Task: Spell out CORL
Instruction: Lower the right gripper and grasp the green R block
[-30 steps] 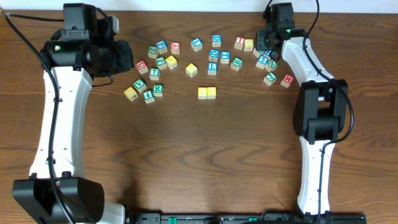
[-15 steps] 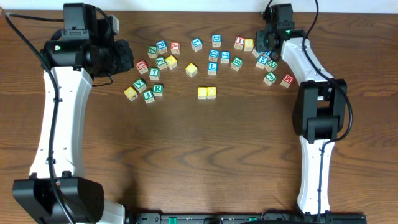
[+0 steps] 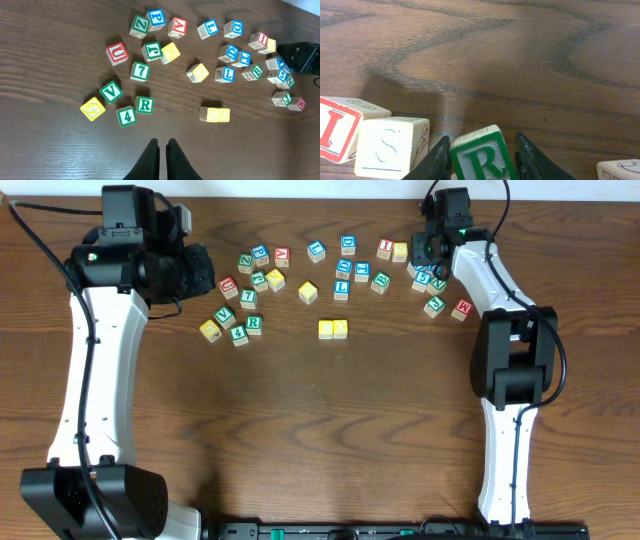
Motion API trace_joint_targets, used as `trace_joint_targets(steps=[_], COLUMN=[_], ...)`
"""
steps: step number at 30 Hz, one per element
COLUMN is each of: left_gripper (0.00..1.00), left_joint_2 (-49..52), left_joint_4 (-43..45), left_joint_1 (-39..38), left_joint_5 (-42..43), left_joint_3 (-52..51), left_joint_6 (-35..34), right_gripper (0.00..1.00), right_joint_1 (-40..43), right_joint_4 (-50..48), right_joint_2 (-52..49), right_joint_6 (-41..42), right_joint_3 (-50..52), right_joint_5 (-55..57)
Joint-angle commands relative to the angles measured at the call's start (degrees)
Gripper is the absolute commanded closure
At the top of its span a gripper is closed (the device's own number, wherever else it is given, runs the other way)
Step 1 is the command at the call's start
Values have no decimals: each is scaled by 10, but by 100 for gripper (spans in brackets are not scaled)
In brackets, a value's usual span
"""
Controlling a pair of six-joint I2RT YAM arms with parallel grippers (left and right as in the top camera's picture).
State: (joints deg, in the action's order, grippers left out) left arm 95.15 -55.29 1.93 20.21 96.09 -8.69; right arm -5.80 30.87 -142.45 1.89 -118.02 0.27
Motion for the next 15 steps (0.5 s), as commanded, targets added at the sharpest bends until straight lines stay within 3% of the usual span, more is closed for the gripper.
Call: trace_joint_targets(steps=[1, 7, 11, 15], left_gripper=[92, 92, 92, 92], left_joint_2=[-9, -9, -9, -9], left_joint_4=[-2, -1, -1, -1], left_joint_1=[0, 0, 0, 0], left_joint_5=[-4, -4, -4, -4], left_joint_3=[7, 7, 7, 7], left_joint_6=[12, 12, 12, 12], right_gripper=[66, 67, 79, 82], right_joint_1=[2, 2, 1, 0], right_joint_4=[6, 11, 10, -2], right_joint_2=[-11, -11, -11, -10], right_joint_6=[3, 15, 33, 43], right_joint_3=[-4, -4, -4, -4], right_joint_5=[34, 43, 43, 43])
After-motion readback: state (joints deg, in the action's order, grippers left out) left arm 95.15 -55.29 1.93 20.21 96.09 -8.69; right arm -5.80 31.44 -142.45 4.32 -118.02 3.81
